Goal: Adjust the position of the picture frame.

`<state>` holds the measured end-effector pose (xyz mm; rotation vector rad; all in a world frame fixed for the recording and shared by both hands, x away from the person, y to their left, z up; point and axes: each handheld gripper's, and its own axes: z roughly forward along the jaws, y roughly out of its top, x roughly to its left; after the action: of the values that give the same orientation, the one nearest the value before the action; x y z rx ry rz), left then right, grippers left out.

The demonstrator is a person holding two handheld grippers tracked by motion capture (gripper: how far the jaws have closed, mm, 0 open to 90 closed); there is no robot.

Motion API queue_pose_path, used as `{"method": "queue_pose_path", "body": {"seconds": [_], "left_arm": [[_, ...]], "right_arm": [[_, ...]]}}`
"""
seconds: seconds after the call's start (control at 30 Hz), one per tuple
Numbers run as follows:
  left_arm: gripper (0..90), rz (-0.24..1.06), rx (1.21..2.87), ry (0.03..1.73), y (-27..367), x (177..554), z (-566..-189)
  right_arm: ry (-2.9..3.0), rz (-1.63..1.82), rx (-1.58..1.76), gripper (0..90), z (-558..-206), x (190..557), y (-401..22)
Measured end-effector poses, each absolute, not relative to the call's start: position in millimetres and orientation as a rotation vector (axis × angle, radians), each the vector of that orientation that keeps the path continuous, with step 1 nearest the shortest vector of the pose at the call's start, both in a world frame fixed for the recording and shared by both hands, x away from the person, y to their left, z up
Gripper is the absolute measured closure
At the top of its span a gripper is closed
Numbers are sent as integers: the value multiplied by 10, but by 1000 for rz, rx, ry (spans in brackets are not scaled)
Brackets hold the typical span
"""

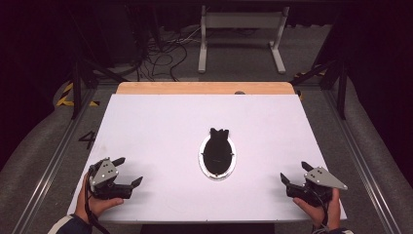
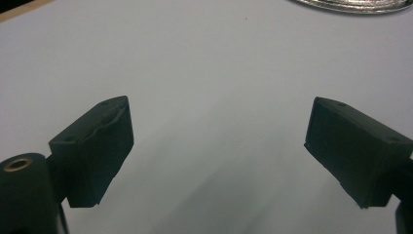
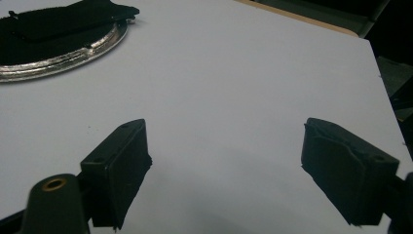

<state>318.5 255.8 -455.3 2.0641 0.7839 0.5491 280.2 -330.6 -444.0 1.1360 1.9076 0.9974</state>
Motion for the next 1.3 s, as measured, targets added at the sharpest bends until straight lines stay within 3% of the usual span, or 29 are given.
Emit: {"method": "queue_pose_path", "body": {"seconds": [0.17, 0.3, 0.57, 0.67, 0.73, 0.9, 1.3], "left_arm": [[164, 527, 2096, 756, 2509, 3171, -4576], [292, 496, 2114, 718, 2490, 3165, -4581], [637, 450, 2151, 648, 2370, 3254, -4543], [727, 419, 2127, 623, 2328, 3345, -4517], [788, 399, 2114, 631, 2305, 3421, -4511], [892, 372, 2152, 612, 2115, 3602, -4516], [898, 313, 2213, 557, 1599, 3968, -4543]], "right_arm": [[1913, 994, 1147, 198, -4445, 2821, -3300], [1890, 1016, 1156, 339, -4434, 2838, -3308], [1927, 1048, 1195, 631, -4422, 2958, -3267], [1972, 1047, 1185, 820, -4424, 3024, -3207], [2006, 1057, 1170, 897, -4430, 3079, -3159], [2075, 1055, 1140, 900, -4437, 3246, -3004], [2168, 1078, 1088, 900, -4451, 3669, -2543]]}}
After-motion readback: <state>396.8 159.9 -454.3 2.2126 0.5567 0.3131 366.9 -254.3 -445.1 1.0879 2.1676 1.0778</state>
